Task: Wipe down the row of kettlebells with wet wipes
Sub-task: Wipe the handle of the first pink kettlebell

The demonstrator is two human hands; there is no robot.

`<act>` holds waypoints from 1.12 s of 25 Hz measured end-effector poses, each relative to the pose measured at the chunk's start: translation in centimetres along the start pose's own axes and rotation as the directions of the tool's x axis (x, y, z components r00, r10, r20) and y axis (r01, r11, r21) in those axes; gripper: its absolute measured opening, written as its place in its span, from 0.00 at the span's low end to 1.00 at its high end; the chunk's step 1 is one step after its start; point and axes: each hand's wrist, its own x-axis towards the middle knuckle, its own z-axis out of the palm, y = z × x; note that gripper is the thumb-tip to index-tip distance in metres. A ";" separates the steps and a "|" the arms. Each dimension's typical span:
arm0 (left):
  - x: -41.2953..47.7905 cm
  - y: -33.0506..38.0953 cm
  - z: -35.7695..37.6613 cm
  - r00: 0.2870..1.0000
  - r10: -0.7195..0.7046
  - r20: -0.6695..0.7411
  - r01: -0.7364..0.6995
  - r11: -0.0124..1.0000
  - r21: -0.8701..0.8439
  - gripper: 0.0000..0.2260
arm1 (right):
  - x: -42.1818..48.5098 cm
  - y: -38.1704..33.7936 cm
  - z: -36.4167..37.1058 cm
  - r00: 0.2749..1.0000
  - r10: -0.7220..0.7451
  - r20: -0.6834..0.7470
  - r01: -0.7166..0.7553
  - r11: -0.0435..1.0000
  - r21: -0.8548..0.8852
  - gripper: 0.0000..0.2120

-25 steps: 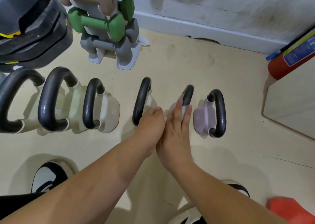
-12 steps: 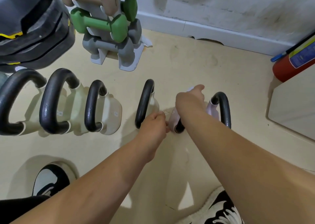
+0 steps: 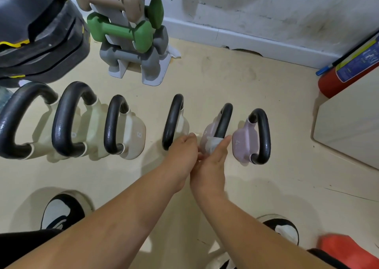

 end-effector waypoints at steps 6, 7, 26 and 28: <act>0.6 0.2 0.7 0.999 0.025 0.046 -0.025 1.000 0.011 0.13 | 10.6 -2.0 -2.0 0.997 -0.016 0.081 0.024 0.994 -0.109 0.30; 0.7 0.2 0.8 0.999 0.013 0.044 -0.013 1.000 0.011 0.12 | 13.0 -2.1 -2.6 0.988 -0.005 0.151 0.024 0.992 -0.127 0.24; -1.2 0.5 -1.1 0.996 0.083 0.027 -0.084 0.995 0.053 0.12 | 1.8 1.4 -3.7 0.783 -0.557 0.278 0.622 0.702 -0.347 0.19; -1.4 1.0 -0.7 0.995 0.103 0.009 -0.103 0.994 0.040 0.14 | 3.1 -2.5 -5.5 0.934 -0.352 0.057 0.357 0.917 -0.179 0.18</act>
